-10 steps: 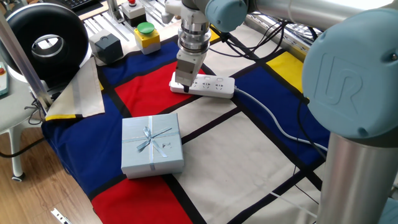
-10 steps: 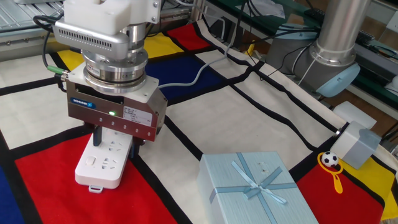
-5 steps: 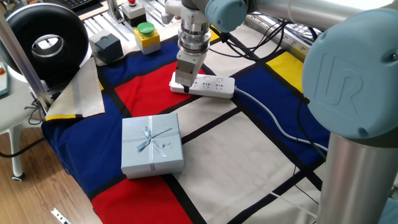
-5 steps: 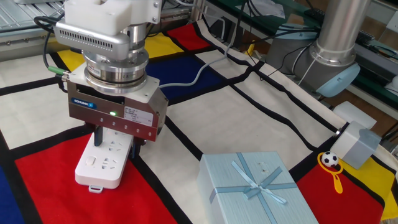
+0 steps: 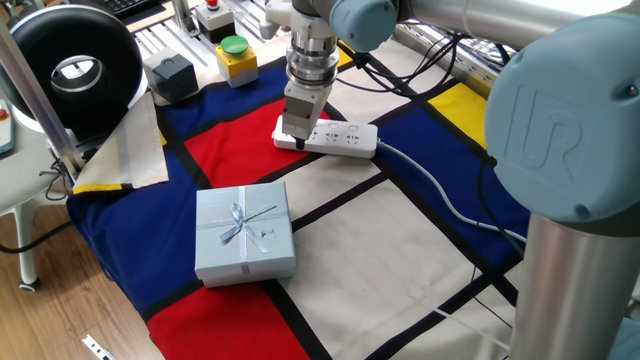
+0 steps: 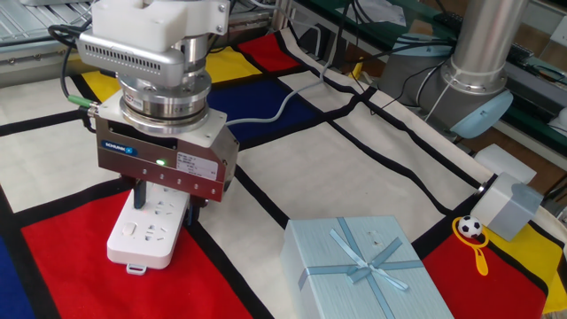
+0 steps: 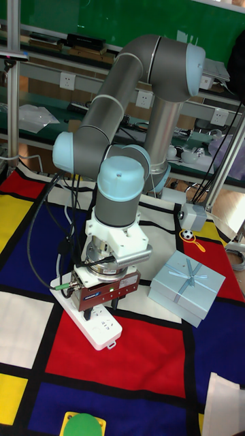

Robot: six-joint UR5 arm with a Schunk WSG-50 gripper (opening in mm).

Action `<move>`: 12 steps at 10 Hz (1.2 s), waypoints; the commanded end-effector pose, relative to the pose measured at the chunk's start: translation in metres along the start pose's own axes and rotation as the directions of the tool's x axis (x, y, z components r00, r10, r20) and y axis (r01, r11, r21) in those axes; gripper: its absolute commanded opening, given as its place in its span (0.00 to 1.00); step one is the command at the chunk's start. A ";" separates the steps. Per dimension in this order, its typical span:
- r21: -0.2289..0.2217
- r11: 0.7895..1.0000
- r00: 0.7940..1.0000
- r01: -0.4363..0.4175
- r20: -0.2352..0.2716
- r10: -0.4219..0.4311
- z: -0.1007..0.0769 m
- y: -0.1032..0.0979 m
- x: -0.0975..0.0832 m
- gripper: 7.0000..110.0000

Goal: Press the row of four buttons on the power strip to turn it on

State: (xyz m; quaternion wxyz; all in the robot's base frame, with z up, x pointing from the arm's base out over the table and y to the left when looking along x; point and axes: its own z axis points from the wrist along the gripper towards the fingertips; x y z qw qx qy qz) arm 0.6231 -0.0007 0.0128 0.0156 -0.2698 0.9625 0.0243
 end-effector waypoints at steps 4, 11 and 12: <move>-0.010 1.000 1.000 -0.002 0.006 0.002 0.000 0.000 -0.001 0.57; -0.011 1.000 1.000 0.001 0.005 -0.001 0.003 -0.001 -0.001 0.57; -0.011 1.000 1.000 0.001 0.005 -0.001 0.002 -0.001 -0.001 0.57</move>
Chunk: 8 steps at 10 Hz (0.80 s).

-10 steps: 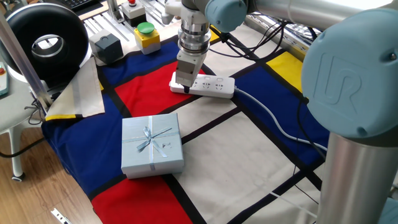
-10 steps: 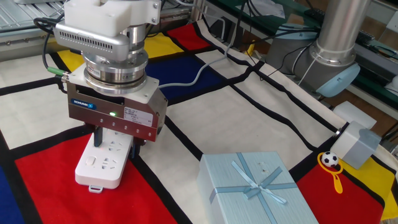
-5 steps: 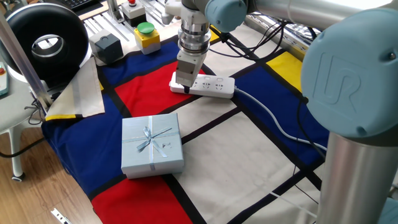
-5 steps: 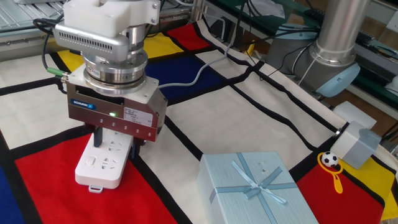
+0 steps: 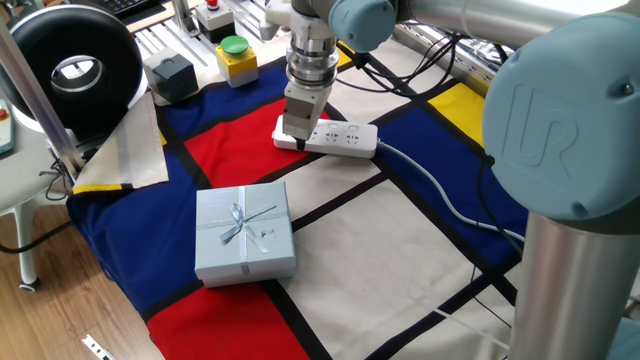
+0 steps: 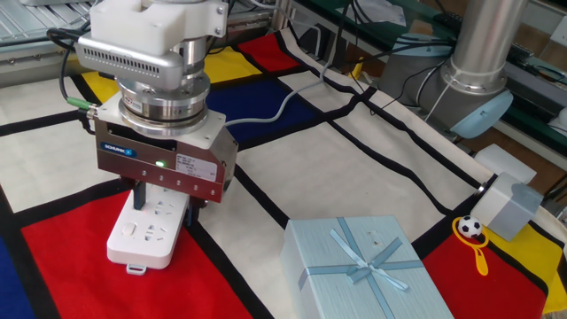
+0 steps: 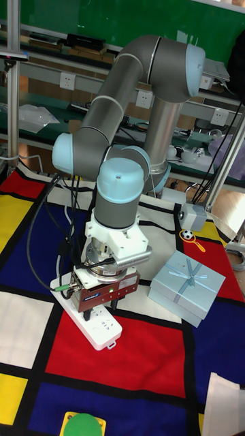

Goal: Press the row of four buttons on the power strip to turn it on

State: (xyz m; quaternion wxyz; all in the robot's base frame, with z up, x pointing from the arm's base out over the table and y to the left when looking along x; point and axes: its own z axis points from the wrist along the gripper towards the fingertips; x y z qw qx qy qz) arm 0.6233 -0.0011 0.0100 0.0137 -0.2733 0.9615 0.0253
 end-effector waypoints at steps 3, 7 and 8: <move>-0.010 1.000 1.000 -0.006 0.004 0.006 -0.007 0.000 0.002 0.57; -0.016 1.000 1.000 -0.006 -0.003 0.006 -0.008 0.000 0.004 0.57; -0.018 1.000 1.000 -0.006 -0.006 0.006 -0.008 0.000 0.004 0.57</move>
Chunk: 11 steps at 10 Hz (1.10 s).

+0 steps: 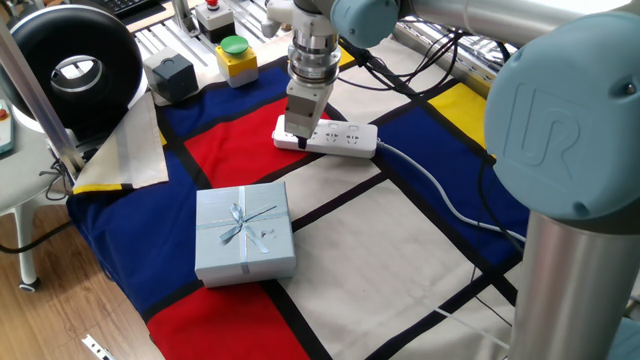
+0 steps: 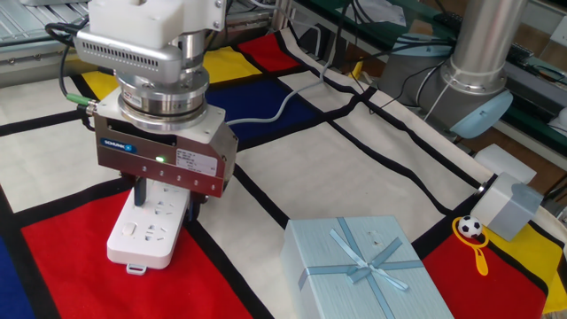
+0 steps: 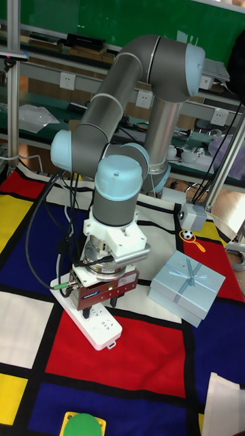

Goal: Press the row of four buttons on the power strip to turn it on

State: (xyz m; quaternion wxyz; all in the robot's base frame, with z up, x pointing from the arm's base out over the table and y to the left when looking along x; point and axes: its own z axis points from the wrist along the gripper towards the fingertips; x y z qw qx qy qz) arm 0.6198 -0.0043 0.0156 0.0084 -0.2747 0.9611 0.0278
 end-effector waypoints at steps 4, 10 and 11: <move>-0.013 1.000 1.000 0.008 0.005 -0.008 -0.012 -0.007 0.008 0.57; 0.081 0.997 0.997 -0.001 0.072 -0.005 -0.026 -0.028 0.009 0.57; 0.086 0.996 0.996 0.001 0.085 -0.008 -0.027 -0.029 0.006 0.57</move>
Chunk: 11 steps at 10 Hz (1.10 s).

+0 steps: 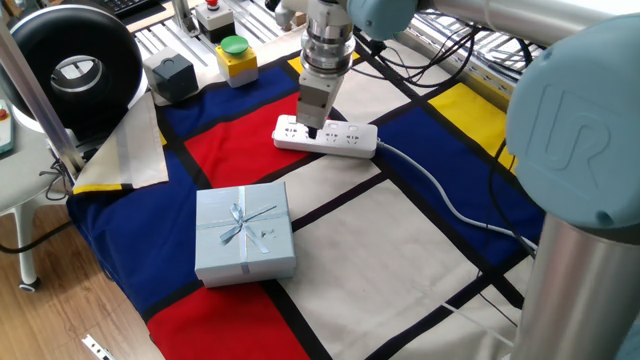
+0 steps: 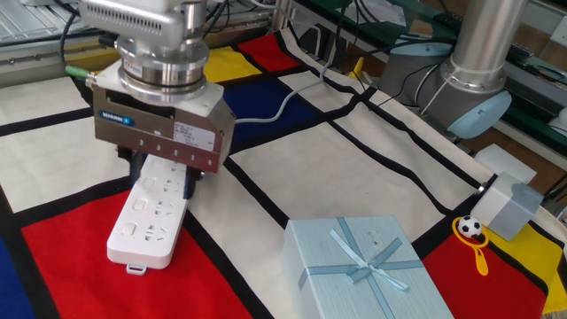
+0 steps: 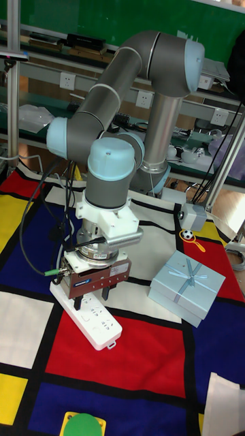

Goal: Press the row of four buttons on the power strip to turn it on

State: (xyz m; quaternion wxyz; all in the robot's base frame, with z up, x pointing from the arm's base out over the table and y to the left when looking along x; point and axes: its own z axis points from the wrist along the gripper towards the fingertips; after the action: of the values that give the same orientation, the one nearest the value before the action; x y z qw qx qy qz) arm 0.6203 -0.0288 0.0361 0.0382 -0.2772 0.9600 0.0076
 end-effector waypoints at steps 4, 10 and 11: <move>-0.006 1.000 0.999 -0.006 0.041 0.006 -0.004 0.000 -0.006 0.57; -0.070 0.996 0.996 -0.046 0.075 0.051 0.005 0.019 -0.054 0.57; -0.073 0.996 0.996 -0.049 0.076 0.055 0.007 0.019 -0.059 0.57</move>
State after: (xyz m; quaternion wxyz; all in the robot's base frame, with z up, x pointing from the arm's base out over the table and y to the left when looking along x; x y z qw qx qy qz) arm 0.6472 0.0048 0.0357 0.0591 -0.2627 0.9623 0.0379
